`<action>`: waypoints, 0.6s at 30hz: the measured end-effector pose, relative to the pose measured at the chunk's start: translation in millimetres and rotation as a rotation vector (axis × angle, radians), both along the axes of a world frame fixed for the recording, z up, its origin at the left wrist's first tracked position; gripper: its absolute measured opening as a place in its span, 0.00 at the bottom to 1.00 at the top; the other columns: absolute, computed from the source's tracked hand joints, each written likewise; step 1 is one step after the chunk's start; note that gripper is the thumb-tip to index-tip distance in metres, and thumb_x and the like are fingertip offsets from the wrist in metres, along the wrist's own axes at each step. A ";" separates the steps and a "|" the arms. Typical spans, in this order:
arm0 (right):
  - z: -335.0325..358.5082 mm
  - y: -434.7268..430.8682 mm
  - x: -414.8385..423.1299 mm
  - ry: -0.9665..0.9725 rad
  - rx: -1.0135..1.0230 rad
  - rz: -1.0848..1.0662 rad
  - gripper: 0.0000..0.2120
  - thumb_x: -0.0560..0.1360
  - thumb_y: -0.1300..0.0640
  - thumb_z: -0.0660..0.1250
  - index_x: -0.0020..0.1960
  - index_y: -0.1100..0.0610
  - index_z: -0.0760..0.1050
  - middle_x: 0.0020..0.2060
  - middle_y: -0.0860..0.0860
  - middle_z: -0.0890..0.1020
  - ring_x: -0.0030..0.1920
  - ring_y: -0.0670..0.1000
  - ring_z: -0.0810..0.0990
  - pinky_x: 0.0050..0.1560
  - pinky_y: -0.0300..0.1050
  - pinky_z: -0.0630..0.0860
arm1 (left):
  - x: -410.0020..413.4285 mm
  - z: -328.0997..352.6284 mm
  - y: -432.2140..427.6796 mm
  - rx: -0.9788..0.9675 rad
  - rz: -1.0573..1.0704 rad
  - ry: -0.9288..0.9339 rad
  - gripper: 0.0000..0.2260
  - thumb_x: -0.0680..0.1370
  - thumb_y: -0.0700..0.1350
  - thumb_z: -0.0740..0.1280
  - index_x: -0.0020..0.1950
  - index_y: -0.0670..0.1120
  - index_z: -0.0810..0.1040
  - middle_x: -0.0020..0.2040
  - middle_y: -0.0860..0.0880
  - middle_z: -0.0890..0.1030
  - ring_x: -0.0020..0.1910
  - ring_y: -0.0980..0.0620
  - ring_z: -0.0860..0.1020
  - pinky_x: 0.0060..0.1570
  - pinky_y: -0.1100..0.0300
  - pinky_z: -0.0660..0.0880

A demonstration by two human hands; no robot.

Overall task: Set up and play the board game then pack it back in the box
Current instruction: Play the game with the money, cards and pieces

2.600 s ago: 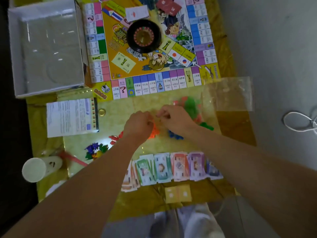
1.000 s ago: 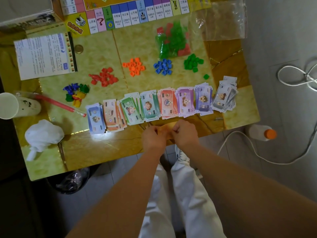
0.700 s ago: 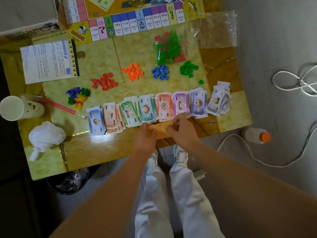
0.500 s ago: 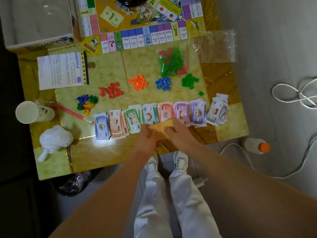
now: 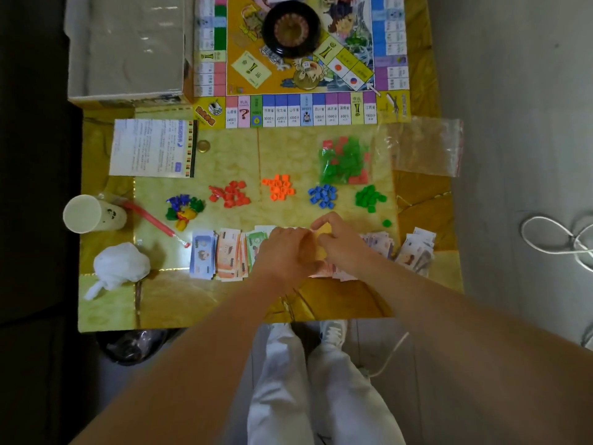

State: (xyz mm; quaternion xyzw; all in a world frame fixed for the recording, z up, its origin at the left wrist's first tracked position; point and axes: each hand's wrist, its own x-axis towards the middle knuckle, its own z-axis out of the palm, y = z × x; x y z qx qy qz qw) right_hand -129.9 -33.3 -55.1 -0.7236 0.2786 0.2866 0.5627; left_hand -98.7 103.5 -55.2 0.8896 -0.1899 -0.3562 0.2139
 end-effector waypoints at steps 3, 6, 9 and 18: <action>1.1 -4.7 19.3 0.003 -0.002 0.018 0.09 0.79 0.62 0.58 0.59 0.57 0.69 0.28 0.50 0.68 0.24 0.47 0.66 0.35 0.45 0.70 | 23.3 2.9 -3.4 0.011 0.007 0.076 0.27 0.71 0.52 0.74 0.66 0.47 0.72 0.55 0.47 0.74 0.54 0.48 0.74 0.50 0.58 0.70; 2.3 -7.7 36.6 -0.013 -0.028 0.014 0.09 0.80 0.62 0.57 0.59 0.57 0.69 0.30 0.52 0.69 0.27 0.49 0.68 0.34 0.41 0.73 | 44.3 3.1 -8.3 0.006 -0.016 0.034 0.27 0.70 0.53 0.75 0.65 0.47 0.73 0.55 0.46 0.75 0.53 0.47 0.75 0.49 0.58 0.70; 0.1 -10.8 62.0 -0.061 -0.068 -0.015 0.09 0.80 0.60 0.59 0.59 0.55 0.74 0.36 0.53 0.73 0.35 0.50 0.74 0.38 0.42 0.79 | 74.2 -1.4 -8.3 0.012 -0.048 -0.009 0.26 0.71 0.52 0.74 0.66 0.47 0.73 0.58 0.46 0.75 0.57 0.46 0.74 0.53 0.58 0.69; -10.7 -14.1 150.6 -0.094 -0.163 -0.209 0.10 0.73 0.64 0.72 0.54 0.59 0.82 0.39 0.51 0.84 0.36 0.46 0.82 0.43 0.40 0.82 | 168.6 -2.8 2.4 0.072 -0.049 -0.123 0.26 0.73 0.42 0.71 0.69 0.53 0.67 0.60 0.43 0.67 0.54 0.41 0.74 0.49 0.47 0.77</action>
